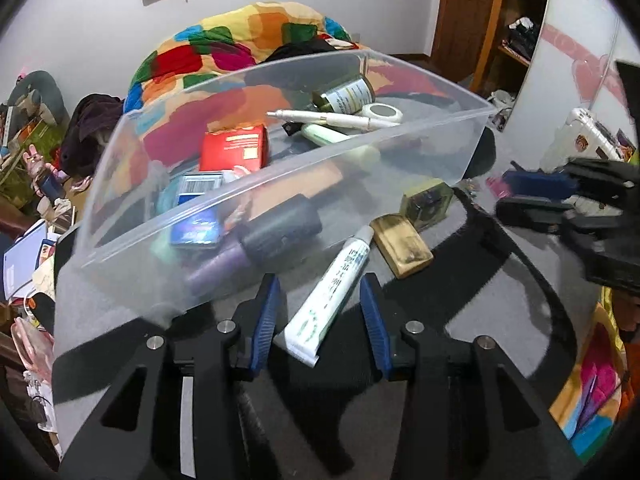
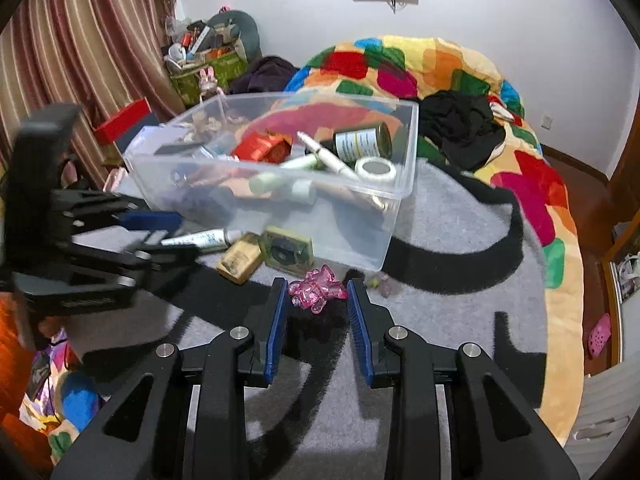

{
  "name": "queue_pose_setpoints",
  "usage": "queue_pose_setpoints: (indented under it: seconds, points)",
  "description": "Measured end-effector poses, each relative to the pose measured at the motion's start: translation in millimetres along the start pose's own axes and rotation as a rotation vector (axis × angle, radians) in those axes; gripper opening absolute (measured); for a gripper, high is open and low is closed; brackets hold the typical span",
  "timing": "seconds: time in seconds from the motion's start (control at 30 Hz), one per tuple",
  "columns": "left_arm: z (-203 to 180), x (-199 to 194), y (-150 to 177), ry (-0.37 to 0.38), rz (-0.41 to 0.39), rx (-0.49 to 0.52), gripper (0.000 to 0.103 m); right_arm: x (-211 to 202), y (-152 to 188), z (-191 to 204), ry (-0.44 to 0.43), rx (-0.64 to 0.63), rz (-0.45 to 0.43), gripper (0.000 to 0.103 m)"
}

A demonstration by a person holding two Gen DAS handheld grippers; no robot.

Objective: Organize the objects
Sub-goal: 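Grasp the white ointment tube with the left tool while the right tool grasps the pink hair clip, then drop the ointment tube and pink clip into the box and open both tools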

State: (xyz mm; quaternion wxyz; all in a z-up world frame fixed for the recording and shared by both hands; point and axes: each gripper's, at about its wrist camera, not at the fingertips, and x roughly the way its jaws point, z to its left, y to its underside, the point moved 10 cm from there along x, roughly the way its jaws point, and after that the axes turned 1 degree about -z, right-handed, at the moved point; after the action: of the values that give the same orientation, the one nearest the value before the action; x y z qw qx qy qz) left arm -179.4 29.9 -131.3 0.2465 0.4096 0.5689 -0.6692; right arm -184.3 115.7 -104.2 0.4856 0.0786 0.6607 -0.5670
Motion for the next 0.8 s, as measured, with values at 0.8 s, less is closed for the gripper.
queue_pose_setpoints:
  seconds: [0.8]
  points:
    - [4, -76, -1, 0.001, -0.215, -0.072, 0.016, -68, -87, 29, -0.030, 0.006, -0.288, 0.027]
